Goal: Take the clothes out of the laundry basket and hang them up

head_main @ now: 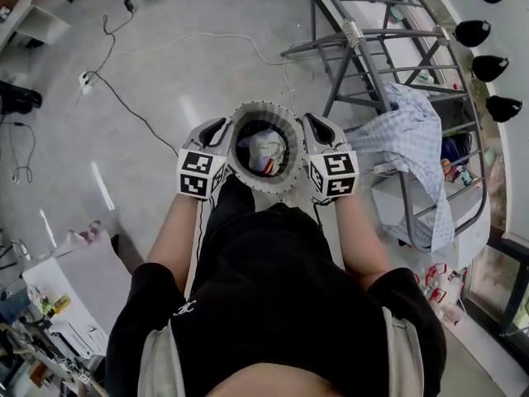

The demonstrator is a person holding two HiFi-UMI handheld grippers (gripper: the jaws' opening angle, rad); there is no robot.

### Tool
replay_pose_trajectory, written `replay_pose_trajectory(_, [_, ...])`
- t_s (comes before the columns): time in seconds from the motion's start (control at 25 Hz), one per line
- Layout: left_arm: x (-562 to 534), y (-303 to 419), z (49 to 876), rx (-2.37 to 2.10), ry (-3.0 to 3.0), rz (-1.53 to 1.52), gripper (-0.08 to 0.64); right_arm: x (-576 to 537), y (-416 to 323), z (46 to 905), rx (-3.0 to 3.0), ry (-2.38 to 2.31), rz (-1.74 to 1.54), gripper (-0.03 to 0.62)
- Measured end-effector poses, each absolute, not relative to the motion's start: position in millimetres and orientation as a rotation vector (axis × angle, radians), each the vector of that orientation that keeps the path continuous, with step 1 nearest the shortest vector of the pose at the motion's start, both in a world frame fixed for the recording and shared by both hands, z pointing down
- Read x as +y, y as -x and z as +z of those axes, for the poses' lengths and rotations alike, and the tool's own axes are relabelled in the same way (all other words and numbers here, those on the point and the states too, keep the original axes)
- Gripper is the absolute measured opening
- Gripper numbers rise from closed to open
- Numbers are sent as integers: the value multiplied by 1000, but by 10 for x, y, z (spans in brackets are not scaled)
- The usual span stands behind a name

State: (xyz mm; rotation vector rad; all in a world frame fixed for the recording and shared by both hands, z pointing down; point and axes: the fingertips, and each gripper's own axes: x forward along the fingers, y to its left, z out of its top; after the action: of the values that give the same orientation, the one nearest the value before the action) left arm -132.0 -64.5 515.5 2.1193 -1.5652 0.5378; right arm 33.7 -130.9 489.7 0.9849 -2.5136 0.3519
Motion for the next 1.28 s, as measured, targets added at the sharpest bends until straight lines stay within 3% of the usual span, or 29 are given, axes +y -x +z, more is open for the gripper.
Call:
replay_pose_trajectory(0.08, [-642,1330,5475,-1476,-2097,568,111,-1278,-197,5229,-2465,-927,401,23])
replay_pose_trajectory(0.16, [-634,1353,5794,-1407,-2073,608,137,-1230,-65,5605,-2412,-865,447,80])
replay_pose_trajectory(0.32, [-655,1403,6378,-1290,-2058,713,143,-1164,88,6412,-2275,-810,518,119])
replay_pose_trajectory(0.68, [-781,1581,7594,-1102,-1986,782,143,-940,204,8130,-1974,-759,722,129])
replay_pose_trajectory(1.28, [-976,1594,9140,-1020,-1949,780,141,-470,-200,10865,-1530,-1162,1041,144])
